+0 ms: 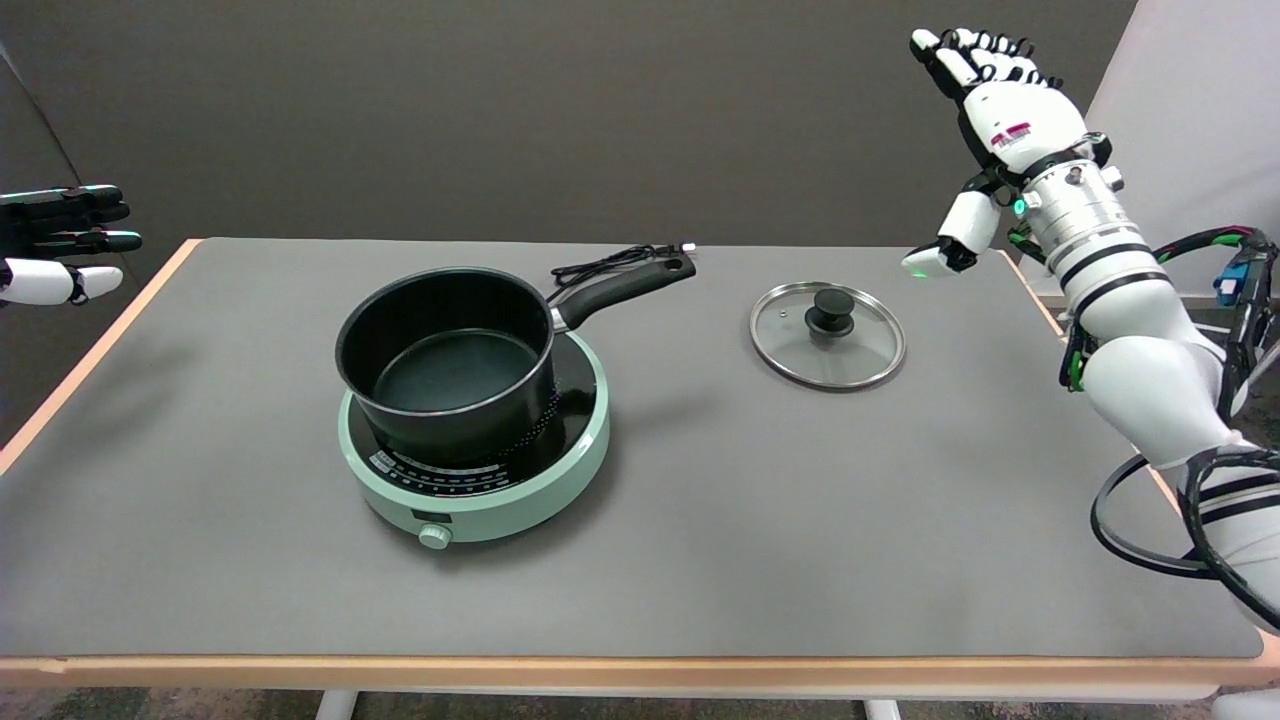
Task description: Pick up the pot lid.
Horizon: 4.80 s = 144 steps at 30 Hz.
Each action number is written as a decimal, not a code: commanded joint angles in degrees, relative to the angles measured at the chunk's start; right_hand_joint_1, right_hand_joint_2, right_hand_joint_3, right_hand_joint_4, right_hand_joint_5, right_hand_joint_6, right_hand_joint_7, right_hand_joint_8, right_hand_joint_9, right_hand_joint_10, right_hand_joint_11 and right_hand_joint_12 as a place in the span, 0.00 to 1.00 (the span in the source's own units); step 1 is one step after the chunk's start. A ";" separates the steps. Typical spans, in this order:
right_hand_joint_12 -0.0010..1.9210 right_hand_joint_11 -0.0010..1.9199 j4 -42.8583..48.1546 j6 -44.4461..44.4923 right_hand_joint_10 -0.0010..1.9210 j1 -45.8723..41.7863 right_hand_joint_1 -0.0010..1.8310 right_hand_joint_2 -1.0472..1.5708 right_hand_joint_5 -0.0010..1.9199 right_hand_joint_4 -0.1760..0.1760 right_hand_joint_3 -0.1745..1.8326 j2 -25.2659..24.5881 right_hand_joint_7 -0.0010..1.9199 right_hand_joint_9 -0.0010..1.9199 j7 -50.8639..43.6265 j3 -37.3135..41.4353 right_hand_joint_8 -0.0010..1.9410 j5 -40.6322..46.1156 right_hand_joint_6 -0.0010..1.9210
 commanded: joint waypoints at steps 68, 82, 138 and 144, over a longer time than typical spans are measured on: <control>0.61 0.28 -9.91 -8.19 0.39 9.68 0.42 0.66 0.38 1.00 0.51 9.07 0.46 0.44 0.28 -17.62 0.20 0.08 0.32; 0.59 0.27 -15.66 -12.27 0.35 15.39 0.43 0.65 0.36 0.99 0.52 11.11 0.43 0.42 0.36 -28.04 0.16 0.48 0.25; 0.45 0.21 -29.02 -13.66 0.24 22.00 0.46 0.59 0.26 0.82 0.57 8.43 0.31 0.35 -0.28 -34.80 0.10 0.00 0.11; 0.45 0.21 -32.58 -12.75 0.24 24.44 0.46 0.59 0.27 0.83 0.57 7.10 0.31 0.35 -0.28 -36.43 0.09 0.05 0.12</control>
